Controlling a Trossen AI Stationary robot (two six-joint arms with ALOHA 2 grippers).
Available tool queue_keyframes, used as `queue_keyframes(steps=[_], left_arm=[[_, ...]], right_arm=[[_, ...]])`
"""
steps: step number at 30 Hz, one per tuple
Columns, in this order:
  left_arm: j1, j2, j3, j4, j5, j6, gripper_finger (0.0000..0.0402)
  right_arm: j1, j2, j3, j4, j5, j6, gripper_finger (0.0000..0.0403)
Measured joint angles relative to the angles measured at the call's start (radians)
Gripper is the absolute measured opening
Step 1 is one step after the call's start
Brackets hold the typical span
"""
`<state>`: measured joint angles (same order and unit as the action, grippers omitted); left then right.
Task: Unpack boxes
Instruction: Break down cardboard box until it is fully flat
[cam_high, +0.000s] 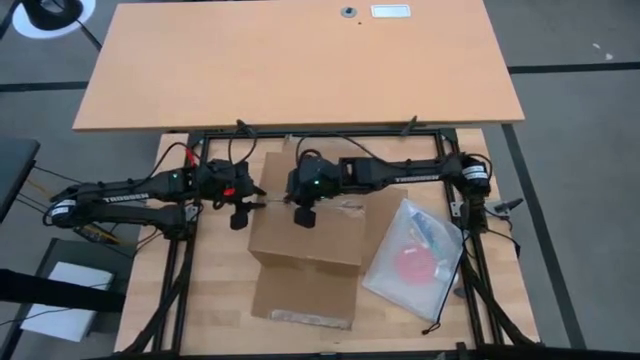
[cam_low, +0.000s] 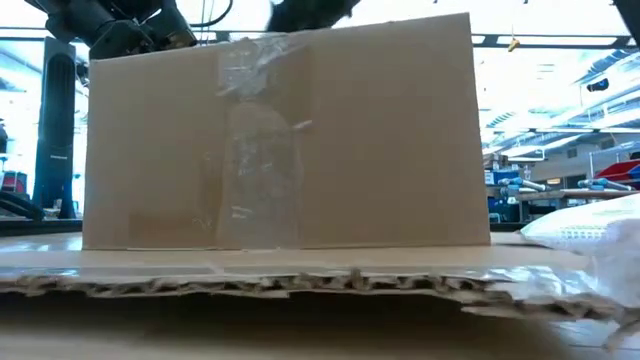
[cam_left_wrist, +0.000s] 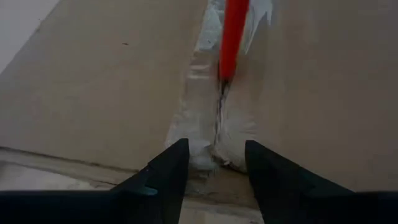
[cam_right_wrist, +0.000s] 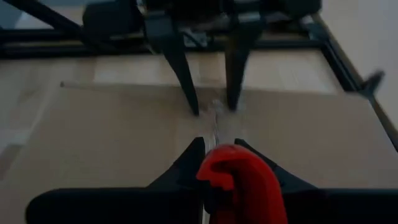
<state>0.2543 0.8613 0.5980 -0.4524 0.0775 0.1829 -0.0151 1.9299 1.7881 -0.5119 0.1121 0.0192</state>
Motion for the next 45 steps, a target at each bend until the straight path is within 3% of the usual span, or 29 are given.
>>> queue_keyframes(steps=[5,14,21,26,29,34,39,45], left_arm=[[0.000,0.004,0.004,0.033,-0.001,-0.031,0.0172],[0.002,0.003,0.200,-0.010,-0.027,-0.130,0.0172],[0.002,0.004,0.381,-0.054,-0.021,-0.324,0.0172],[0.001,0.013,0.486,-0.124,-0.040,-0.464,0.0172],[0.001,0.012,0.494,-0.125,-0.087,-0.537,0.0172],[0.001,0.029,0.493,-0.132,-0.107,-0.630,0.0172],[0.001,0.063,0.494,-0.170,-0.106,-0.667,0.0172],[0.001,0.094,0.494,-0.272,-0.097,-0.674,0.0172]], right_arm=[[0.003,-0.076,0.005,-0.116,0.006,0.046,0.0059],[0.007,-0.335,0.096,-0.238,0.009,0.226,0.0059],[-0.034,-0.535,0.093,-0.622,0.229,0.237,0.0059],[-0.083,-0.554,0.030,-0.959,0.471,0.322,0.0059],[-0.152,-0.564,-0.064,-1.041,0.575,0.402,0.0059],[-0.258,-0.554,-0.309,-0.932,0.508,0.378,0.0080],[-0.336,-0.554,-0.531,-0.749,0.370,0.221,0.0122],[-0.344,-0.555,-0.574,-0.716,0.268,0.172,0.0145]])
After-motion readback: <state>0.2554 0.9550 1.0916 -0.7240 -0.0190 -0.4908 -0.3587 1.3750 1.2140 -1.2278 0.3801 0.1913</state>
